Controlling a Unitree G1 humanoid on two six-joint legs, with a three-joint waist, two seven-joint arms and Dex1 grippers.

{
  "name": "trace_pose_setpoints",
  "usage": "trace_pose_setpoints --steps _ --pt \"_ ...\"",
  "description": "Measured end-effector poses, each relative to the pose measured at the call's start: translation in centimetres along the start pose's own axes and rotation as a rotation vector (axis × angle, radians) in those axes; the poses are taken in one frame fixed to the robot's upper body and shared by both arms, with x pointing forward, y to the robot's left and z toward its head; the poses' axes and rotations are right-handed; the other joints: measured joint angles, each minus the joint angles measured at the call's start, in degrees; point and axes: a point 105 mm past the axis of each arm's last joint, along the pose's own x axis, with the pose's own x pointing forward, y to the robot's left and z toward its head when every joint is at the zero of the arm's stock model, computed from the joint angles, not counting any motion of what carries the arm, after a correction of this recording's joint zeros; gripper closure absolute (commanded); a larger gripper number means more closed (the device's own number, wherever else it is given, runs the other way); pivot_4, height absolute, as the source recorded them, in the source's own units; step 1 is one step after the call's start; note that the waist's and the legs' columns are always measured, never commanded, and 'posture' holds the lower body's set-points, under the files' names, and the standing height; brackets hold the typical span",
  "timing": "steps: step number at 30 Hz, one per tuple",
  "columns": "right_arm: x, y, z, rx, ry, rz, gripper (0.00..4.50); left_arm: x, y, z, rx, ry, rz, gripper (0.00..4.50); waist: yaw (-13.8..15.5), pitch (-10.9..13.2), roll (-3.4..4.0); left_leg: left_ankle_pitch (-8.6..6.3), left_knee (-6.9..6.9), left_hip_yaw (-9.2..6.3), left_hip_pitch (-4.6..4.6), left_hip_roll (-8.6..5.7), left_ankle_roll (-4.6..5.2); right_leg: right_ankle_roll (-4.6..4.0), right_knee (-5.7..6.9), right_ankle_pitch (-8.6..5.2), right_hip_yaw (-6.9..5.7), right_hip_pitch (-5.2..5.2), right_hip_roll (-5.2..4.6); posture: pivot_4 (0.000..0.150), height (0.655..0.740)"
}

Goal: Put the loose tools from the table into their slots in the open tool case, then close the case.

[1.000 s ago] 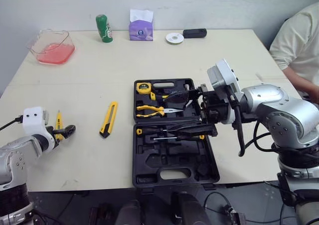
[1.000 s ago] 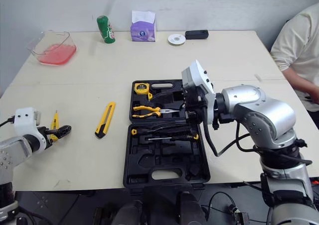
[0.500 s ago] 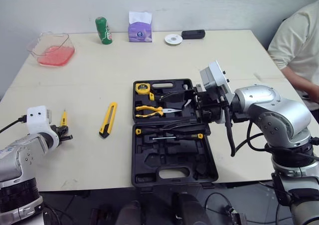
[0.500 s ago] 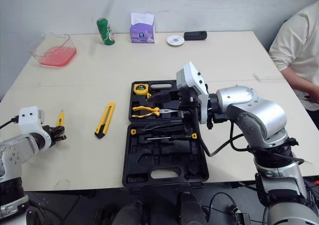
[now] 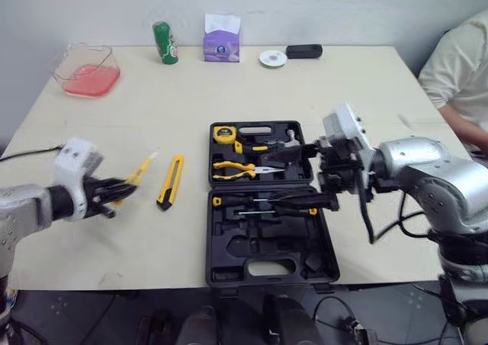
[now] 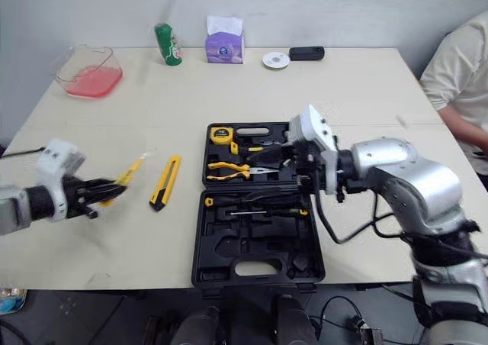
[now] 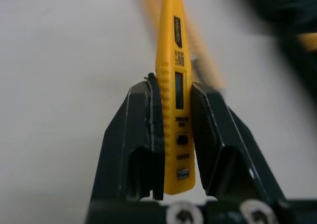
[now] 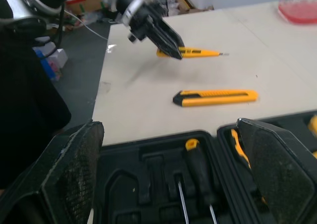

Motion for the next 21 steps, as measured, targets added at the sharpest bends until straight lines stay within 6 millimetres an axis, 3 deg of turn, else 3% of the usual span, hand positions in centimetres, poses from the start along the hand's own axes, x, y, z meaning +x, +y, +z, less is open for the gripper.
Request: trace_pose_setpoints --steps 2,7,10,13,21 --pt "-0.8 0.4 -1.0 0.032 0.018 -0.035 0.0 1.2 -3.0 1.1 0.099 0.05 -0.189 4.02 -0.1 0.0 0.13 -0.01 -0.01 0.15 0.02 -0.02 0.03 0.02 0.14 0.01 0.08 -0.01 0.06 0.15 0.74" --pt "-2.5 1.2 -2.6 0.08 0.068 -0.136 0.0 4.2 -6.7 1.3 0.203 0.183 -0.454 4.02 -0.5 0.2 0.2 0.01 0.13 0.36 0.07 0.1 0.03 0.04 0.21 0.01 0.22 -0.04 0.44 0.15 0.74" --pt "-3.0 2.2 -3.9 0.11 0.107 -0.175 0.0 6.3 -7.4 1.8 0.261 0.24 -0.511 4.02 0.1 0.2 0.17 0.03 0.37 0.38 0.11 0.15 0.02 0.09 0.27 0.04 0.38 -0.01 0.67 0.15 0.74" --pt "-3.0 3.0 -4.8 0.13 0.13 -0.203 0.0 8.2 -8.0 0.7 0.311 0.328 -0.563 4.02 0.0 0.2 0.16 -0.02 0.67 0.46 0.08 0.2 0.09 0.19 0.34 0.1 0.64 0.02 1.06 0.15 0.74" --pt "-3.9 3.3 -5.3 0.152 0.133 -0.298 0.0 10.6 -8.0 0.2 0.367 0.412 -0.585 4.02 0.4 0.2 0.12 -0.16 0.98 0.36 -0.13 0.19 0.32 0.28 0.32 0.15 0.71 0.0 1.01 0.15 0.74"
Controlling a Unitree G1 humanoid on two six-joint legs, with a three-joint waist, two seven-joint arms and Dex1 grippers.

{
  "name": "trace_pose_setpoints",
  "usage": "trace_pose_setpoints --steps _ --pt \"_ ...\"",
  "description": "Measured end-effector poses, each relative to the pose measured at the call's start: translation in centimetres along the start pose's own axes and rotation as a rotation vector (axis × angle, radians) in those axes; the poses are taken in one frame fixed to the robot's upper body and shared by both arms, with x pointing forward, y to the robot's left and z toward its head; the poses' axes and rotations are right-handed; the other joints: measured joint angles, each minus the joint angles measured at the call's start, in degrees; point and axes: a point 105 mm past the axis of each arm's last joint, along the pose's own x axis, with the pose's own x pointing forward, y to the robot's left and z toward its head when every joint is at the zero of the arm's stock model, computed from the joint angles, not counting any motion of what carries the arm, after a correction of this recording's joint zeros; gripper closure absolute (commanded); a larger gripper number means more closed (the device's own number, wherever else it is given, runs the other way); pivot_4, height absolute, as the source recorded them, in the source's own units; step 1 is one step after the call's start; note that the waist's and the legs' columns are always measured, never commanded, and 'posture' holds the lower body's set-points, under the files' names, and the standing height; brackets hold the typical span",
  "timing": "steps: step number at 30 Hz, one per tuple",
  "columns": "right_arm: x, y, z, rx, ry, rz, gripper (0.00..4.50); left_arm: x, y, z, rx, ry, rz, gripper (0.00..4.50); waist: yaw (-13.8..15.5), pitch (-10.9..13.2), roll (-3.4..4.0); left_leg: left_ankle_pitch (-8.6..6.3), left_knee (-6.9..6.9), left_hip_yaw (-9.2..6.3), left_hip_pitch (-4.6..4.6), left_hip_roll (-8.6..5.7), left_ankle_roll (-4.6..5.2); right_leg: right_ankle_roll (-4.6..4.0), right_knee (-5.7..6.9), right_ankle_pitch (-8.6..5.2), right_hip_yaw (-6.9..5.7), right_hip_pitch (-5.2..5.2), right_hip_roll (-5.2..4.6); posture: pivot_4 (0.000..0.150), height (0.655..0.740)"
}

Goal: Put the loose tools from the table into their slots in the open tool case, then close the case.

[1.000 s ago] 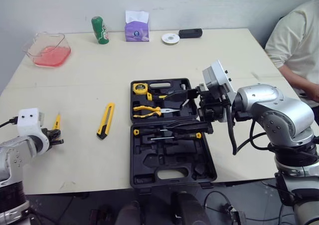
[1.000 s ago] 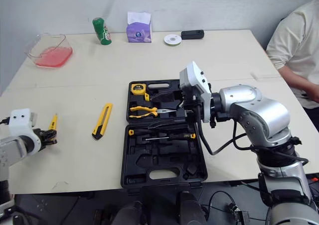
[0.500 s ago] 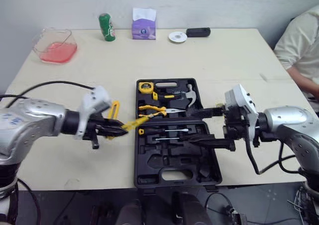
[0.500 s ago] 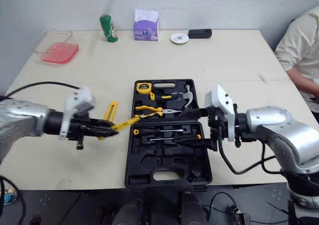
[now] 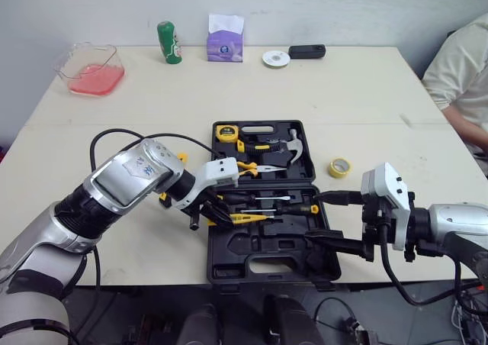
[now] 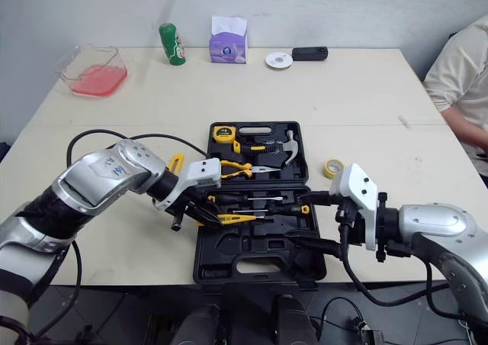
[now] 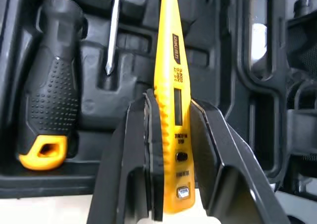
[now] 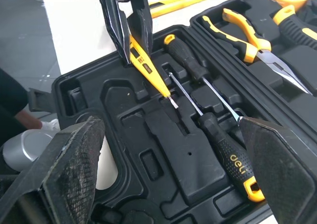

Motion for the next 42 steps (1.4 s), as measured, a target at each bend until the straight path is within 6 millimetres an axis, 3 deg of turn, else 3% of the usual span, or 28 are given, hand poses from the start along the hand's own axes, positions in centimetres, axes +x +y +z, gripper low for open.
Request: trace_pose_setpoints --steps 6,16,34,42 --pt "-0.2 0.2 -0.5 0.016 0.004 -0.037 0.0 1.5 0.3 0.6 0.011 0.0 -0.029 4.02 0.1 0.0 0.0 -0.01 0.12 -0.03 -0.08 -0.01 0.04 0.08 0.0 0.04 0.0 0.0 -0.01 0.15 0.74" --pt "-0.3 0.1 -0.9 0.029 0.008 -0.057 0.0 2.1 0.4 1.2 0.058 0.001 -0.024 4.02 0.1 0.0 0.0 0.0 0.12 -0.04 -0.05 -0.02 0.05 0.08 0.04 0.05 0.0 0.01 0.0 0.15 0.74" --pt "-0.3 0.0 -0.7 0.009 0.001 -0.066 0.0 1.7 1.0 1.0 0.017 -0.008 -0.009 4.02 0.1 0.0 0.0 0.02 0.14 -0.04 0.02 -0.03 0.04 0.08 0.14 0.05 0.03 0.03 0.0 0.15 0.74" --pt "-0.4 -0.1 -0.8 0.007 0.005 -0.068 0.0 0.4 1.5 1.2 -0.002 -0.008 0.036 4.02 0.1 0.0 0.0 0.02 0.15 -0.03 0.01 -0.04 0.04 0.08 0.14 0.05 0.02 0.02 0.05 0.15 0.74"
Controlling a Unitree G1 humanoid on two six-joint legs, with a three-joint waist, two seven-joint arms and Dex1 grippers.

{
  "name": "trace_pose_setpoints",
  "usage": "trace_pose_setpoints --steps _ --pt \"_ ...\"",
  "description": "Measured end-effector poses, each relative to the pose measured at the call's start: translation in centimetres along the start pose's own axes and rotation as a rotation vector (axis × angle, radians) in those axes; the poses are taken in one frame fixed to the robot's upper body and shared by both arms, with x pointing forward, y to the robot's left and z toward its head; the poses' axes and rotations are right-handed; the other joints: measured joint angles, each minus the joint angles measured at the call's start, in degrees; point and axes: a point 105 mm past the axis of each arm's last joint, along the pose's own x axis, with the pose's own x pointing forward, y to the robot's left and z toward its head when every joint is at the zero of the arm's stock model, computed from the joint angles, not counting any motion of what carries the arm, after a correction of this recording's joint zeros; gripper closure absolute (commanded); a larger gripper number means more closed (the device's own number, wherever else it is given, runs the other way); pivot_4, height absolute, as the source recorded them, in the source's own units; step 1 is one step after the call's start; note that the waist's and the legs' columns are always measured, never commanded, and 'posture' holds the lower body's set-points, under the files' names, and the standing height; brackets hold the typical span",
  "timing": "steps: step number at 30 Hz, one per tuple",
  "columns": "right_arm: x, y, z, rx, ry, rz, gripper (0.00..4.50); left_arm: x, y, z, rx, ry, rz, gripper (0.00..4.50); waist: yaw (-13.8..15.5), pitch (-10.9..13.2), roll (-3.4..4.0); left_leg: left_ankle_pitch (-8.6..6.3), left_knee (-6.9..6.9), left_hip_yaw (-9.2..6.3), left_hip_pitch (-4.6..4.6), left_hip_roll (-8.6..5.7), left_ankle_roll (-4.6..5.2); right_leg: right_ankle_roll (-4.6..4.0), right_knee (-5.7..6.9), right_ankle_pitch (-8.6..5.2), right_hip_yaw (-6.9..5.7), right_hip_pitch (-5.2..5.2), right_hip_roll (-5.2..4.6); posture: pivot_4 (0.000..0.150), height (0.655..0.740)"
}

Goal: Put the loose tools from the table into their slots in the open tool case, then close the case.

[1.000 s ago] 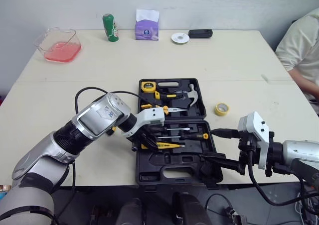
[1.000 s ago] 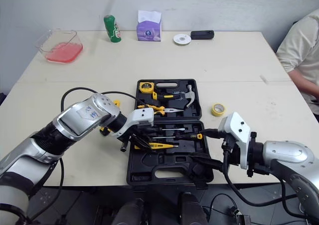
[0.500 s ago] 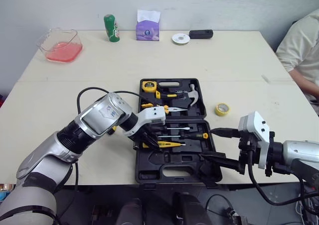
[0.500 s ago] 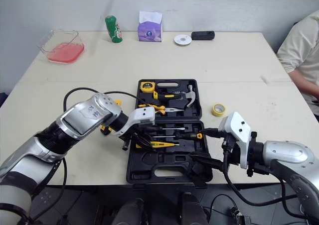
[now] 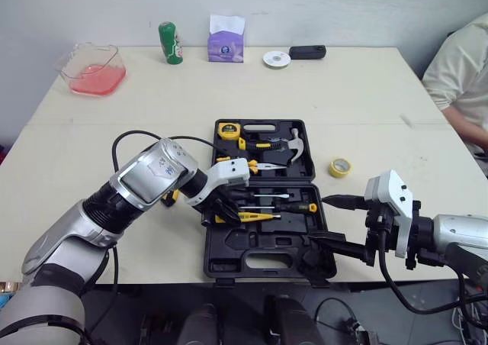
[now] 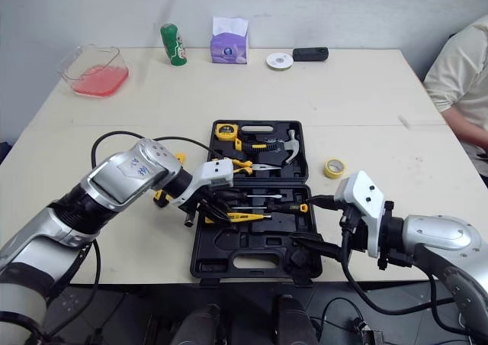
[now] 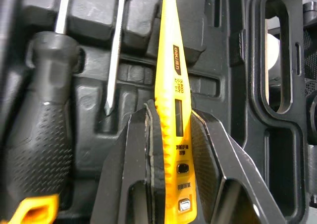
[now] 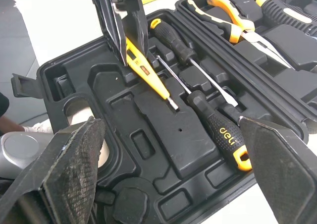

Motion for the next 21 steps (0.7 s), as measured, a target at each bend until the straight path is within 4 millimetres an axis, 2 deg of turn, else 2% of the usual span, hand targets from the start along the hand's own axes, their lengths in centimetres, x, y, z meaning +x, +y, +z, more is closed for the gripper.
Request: trace_pose_setpoints --steps 8,21 --pt "0.09 0.06 -0.09 0.002 0.003 0.004 0.0 -0.06 0.33 -0.05 0.047 0.017 0.022 4.02 0.0 0.0 0.0 0.0 0.0 0.01 -0.02 0.0 0.0 0.0 0.0 0.0 -0.01 0.0 0.0 0.15 0.74" --pt "0.16 0.14 -0.3 0.009 0.008 0.007 0.0 0.44 -0.2 -0.4 0.111 0.029 -0.014 4.02 0.0 0.0 0.0 0.0 0.0 0.01 0.0 0.0 0.0 0.0 0.03 0.0 0.0 0.0 0.01 0.15 0.74"
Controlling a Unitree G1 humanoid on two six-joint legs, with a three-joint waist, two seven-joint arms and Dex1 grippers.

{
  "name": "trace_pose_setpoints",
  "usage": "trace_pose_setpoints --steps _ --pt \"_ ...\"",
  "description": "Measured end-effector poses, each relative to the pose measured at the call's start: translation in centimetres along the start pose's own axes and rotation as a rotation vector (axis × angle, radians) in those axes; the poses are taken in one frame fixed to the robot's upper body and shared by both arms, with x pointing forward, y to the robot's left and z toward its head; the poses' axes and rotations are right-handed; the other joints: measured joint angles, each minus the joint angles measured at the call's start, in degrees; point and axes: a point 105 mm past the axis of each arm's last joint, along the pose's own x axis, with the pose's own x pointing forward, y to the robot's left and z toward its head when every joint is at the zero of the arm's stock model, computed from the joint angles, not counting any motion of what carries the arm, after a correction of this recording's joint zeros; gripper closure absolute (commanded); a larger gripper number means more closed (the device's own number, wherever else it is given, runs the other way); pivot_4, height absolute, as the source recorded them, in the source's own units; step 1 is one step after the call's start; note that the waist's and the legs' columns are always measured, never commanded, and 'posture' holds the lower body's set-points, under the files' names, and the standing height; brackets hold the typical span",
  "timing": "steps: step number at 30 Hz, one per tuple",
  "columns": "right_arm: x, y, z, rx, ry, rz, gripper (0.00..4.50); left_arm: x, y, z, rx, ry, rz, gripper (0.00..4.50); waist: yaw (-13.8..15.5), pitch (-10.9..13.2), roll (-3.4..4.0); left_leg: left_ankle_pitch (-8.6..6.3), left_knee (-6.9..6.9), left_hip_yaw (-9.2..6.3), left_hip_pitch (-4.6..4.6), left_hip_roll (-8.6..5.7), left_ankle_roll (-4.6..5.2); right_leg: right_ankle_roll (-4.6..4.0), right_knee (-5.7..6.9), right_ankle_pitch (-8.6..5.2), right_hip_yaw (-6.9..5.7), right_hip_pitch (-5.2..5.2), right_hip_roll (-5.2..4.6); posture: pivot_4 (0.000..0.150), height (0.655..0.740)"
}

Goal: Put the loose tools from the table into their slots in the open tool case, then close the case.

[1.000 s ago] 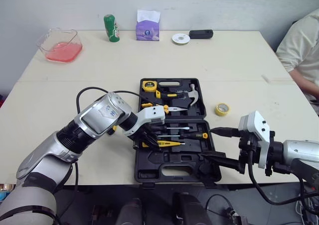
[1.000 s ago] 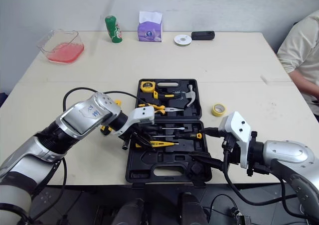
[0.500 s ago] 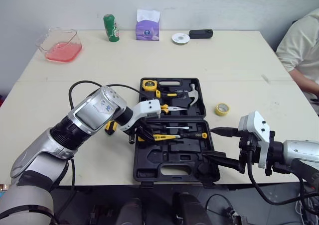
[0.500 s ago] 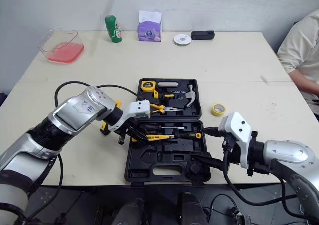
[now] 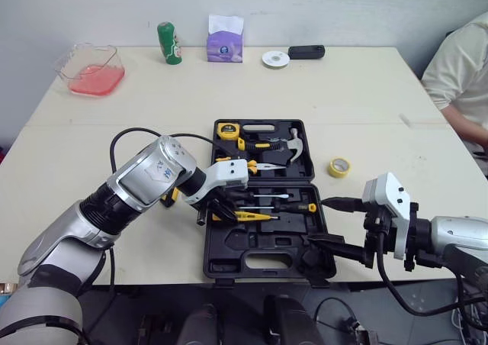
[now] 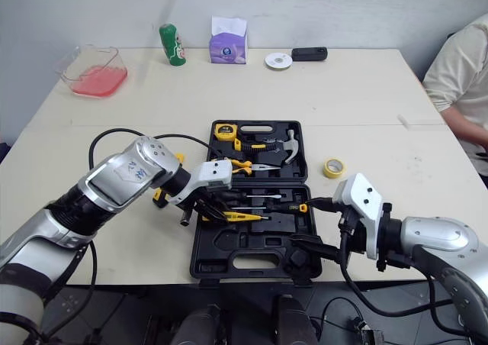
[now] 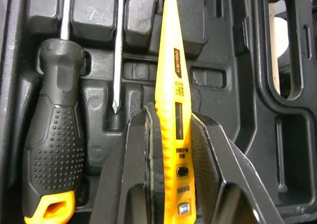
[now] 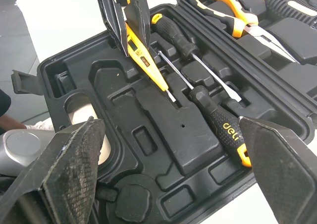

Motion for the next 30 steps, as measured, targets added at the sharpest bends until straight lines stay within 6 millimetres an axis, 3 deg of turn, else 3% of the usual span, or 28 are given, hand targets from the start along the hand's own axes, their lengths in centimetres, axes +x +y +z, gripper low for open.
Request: trace_pose_setpoints --steps 5,7,12,18,21,23,26,27,30 --pt "0.0 0.0 0.0 -0.001 -0.001 0.0 0.0 0.1 0.1 0.0 0.013 0.001 0.008 4.02 0.0 0.0 0.0 0.0 0.0 0.01 0.01 0.0 0.0 0.0 0.02 0.0 0.0 0.0 0.0 0.15 0.74" --pt "0.0 0.0 0.0 -0.002 -0.001 0.0 0.0 0.2 0.1 0.0 0.008 -0.007 0.008 3.01 0.0 0.0 0.0 0.0 0.0 0.01 0.02 -0.01 0.0 0.0 0.03 0.0 0.01 0.01 0.0 0.15 0.74" --pt "0.0 0.0 0.0 0.0 -0.001 -0.001 0.0 -0.1 -0.5 0.2 -0.018 -0.049 -0.031 1.01 0.0 0.0 0.0 0.0 0.05 0.01 0.02 -0.01 0.0 0.0 0.28 0.0 0.01 0.01 -0.01 0.15 0.74" --pt "0.0 0.0 -0.1 0.005 0.001 -0.001 0.0 -1.1 -0.6 -0.1 -0.007 -0.176 -0.045 1.01 0.0 0.0 0.0 0.0 0.05 -0.01 0.0 0.03 0.0 -0.01 0.29 -0.01 -0.01 -0.01 -0.06 0.15 0.74" --pt "0.0 0.0 -0.1 0.006 0.001 -0.002 0.0 -1.2 -0.2 0.7 0.11 -0.353 -0.031 1.9 0.0 0.0 0.06 -0.01 0.06 0.04 0.06 0.02 0.0 -0.01 0.29 -0.01 0.0 0.02 -0.15 0.15 0.74" --pt "0.1 0.1 -0.1 0.005 -0.006 0.0 0.0 -0.5 -0.6 0.6 0.201 -0.483 -0.054 2.82 0.0 0.0 0.05 -0.01 0.08 0.05 0.05 0.02 0.0 -0.01 0.29 -0.01 -0.06 0.02 -0.34 0.15 0.74" --pt "0.3 0.2 0.0 0.001 -0.007 0.01 0.0 0.3 -0.9 -0.1 0.242 -0.527 -0.085 4.26 0.1 0.0 0.03 -0.01 0.19 0.02 0.0 0.0 0.0 -0.01 0.23 -0.01 -0.13 0.0 -0.32 0.15 0.74" --pt "0.4 0.3 0.0 -0.001 -0.009 0.017 0.0 0.2 -0.8 -0.1 0.275 -0.528 -0.07 4.47 0.2 0.0 0.03 -0.02 0.23 0.02 0.0 -0.01 0.02 -0.01 0.19 -0.01 -0.14 0.01 -0.27 0.15 0.74" --pt "0.4 0.2 0.2 -0.011 -0.015 0.017 0.0 0.2 -0.4 -0.5 0.309 -0.505 -0.041 4.47 0.2 0.0 0.03 -0.04 0.24 0.04 0.02 -0.04 0.07 -0.01 0.23 0.0 -0.1 0.02 -0.1 0.15 0.74"
